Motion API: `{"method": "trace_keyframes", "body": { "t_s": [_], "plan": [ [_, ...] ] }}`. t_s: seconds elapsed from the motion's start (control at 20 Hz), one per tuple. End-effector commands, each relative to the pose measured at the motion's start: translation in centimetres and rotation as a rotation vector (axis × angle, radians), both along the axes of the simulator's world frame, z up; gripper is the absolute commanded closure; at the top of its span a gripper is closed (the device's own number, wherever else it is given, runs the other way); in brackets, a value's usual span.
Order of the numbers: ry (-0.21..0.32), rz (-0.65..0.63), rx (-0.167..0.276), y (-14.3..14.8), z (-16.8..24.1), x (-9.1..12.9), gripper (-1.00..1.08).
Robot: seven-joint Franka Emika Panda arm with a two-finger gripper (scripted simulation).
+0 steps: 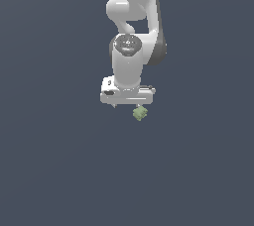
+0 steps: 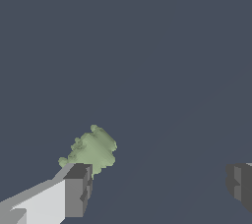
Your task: Pick up the object and move it to a goal position.
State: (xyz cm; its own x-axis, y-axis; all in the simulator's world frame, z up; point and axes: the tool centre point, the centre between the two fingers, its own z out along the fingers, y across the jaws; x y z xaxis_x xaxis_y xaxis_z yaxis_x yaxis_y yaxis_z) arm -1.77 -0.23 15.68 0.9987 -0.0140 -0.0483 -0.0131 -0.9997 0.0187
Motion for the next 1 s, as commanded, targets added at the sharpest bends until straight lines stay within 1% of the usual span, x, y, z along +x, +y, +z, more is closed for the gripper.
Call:
{"method": "trace_keyframes", "body": {
  "t_s": [0.0, 0.1, 0.35, 0.45, 0.7, 0.95],
  "plan": [
    [0.0, 0.0, 0.0, 0.0, 0.0, 0.0, -0.92],
    [0.004, -0.002, -0.001, -0.2, -0.1, -0.1, -0.92],
    [0.036, -0.011, -0.005, -2.2, -1.0, -1.0, -0.92],
    [0.042, -0.009, -0.005, -2.6, -1.1, -1.1, -0.92],
    [0.041, -0.009, -0.005, -2.5, -1.0, -1.1, -0.92],
    [0.036, -0.038, -0.006, -2.1, -1.2, -1.2, -0.92]
  ]
}}
